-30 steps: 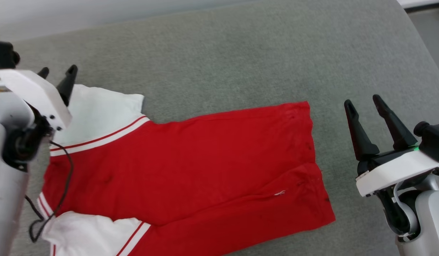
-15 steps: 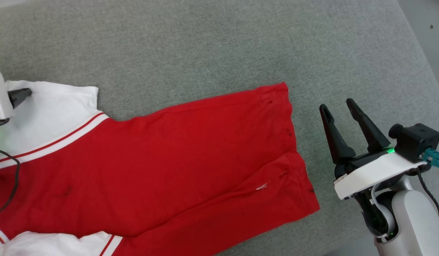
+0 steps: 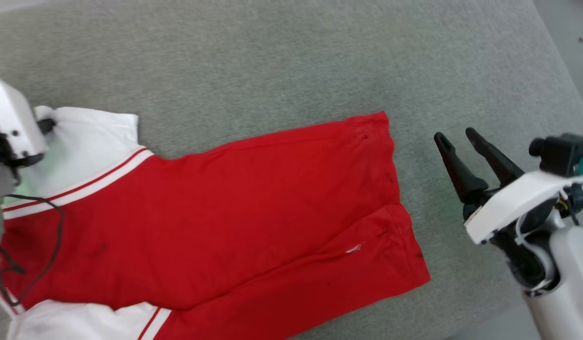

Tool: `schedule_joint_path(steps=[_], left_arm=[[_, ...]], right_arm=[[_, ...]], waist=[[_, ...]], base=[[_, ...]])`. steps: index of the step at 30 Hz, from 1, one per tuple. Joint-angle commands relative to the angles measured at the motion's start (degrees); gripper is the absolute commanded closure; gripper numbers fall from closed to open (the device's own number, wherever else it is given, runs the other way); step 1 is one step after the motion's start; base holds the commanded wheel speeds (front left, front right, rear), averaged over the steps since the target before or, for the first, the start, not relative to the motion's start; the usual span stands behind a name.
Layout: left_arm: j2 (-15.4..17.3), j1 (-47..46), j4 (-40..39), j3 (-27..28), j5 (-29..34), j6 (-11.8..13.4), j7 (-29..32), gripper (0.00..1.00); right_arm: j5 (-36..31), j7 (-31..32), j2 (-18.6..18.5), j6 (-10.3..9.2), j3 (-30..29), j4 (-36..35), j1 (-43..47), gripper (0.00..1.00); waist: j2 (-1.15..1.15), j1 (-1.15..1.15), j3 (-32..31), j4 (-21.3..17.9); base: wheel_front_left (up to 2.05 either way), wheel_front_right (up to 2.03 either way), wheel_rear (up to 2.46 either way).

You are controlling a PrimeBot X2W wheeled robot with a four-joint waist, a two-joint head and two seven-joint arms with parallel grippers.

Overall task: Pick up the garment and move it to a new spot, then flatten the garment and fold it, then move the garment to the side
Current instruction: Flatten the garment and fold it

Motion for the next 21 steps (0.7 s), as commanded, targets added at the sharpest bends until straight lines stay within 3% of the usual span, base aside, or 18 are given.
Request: schedule_joint_path(steps=[1,10,21], left_arm=[[-1.7,1.7,1.1,-1.5,0.2,-0.5,-0.2,1.00],[-6.3,-5.6,-1.2,-3.9,2.2,-4.1,-6.1,1.00],[-9.2,-9.2,-4.8,-6.7,4.6,-6.6,-9.9,1.00]], right_arm=[[1.6,2.7,-1.1,-0.01,0.4,0.9,-1.7,0.00],[9.0,22.9,-7.0,0.00,1.0,6.5,-8.3,0.00],[9.9,35.6,-7.7,0.00,4.1,13.2,-14.6,0.00]], waist=[[0.00,0.00,-1.4,1.7],[0.00,0.00,-1.1,9.5],[0.00,0.00,2.3,15.3]], base=[[0.00,0.00,0.00],[0.00,0.00,0.00],[0.00,0.00,0.00]])
